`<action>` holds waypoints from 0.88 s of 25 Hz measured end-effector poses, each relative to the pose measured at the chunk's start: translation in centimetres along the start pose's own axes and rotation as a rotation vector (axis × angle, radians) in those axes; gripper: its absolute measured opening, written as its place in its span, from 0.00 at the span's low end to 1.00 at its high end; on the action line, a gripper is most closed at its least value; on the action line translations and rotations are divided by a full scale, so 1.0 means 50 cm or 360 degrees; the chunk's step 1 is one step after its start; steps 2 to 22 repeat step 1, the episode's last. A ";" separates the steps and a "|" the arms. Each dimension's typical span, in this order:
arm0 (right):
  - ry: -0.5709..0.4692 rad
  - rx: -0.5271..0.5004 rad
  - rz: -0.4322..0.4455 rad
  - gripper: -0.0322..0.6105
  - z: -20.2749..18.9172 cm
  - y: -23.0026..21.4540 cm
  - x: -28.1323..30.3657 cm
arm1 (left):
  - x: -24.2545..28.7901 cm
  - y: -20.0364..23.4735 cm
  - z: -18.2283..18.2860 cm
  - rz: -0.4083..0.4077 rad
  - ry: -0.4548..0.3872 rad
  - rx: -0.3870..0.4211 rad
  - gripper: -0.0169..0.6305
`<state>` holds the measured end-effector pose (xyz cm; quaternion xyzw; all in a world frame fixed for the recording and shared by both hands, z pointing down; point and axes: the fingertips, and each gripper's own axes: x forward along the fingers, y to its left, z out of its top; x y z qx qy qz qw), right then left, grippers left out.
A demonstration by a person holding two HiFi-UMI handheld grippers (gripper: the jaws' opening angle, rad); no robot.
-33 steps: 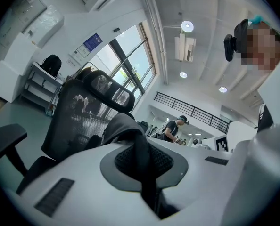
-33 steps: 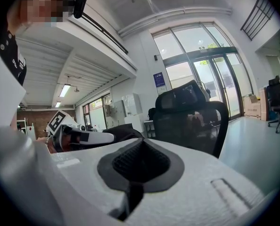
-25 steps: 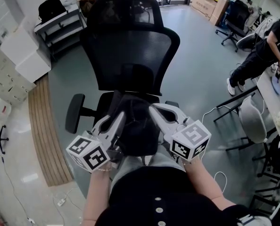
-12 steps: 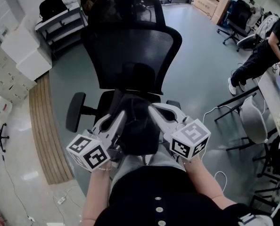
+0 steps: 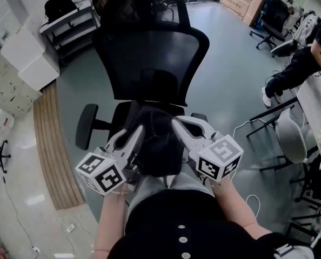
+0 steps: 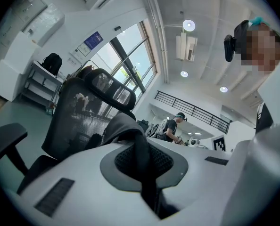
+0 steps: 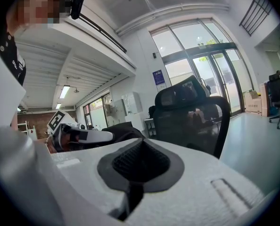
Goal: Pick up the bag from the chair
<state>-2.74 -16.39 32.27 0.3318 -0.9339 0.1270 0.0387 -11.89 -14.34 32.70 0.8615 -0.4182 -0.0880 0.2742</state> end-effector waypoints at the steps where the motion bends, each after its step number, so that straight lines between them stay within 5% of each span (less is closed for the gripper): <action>1: 0.0001 -0.0001 -0.0001 0.05 -0.001 -0.001 0.000 | 0.001 0.000 -0.001 0.0000 0.0002 0.0002 0.07; 22: 0.0001 -0.0001 -0.0001 0.05 -0.001 -0.001 0.000 | 0.001 0.000 -0.001 0.0000 0.0002 0.0002 0.07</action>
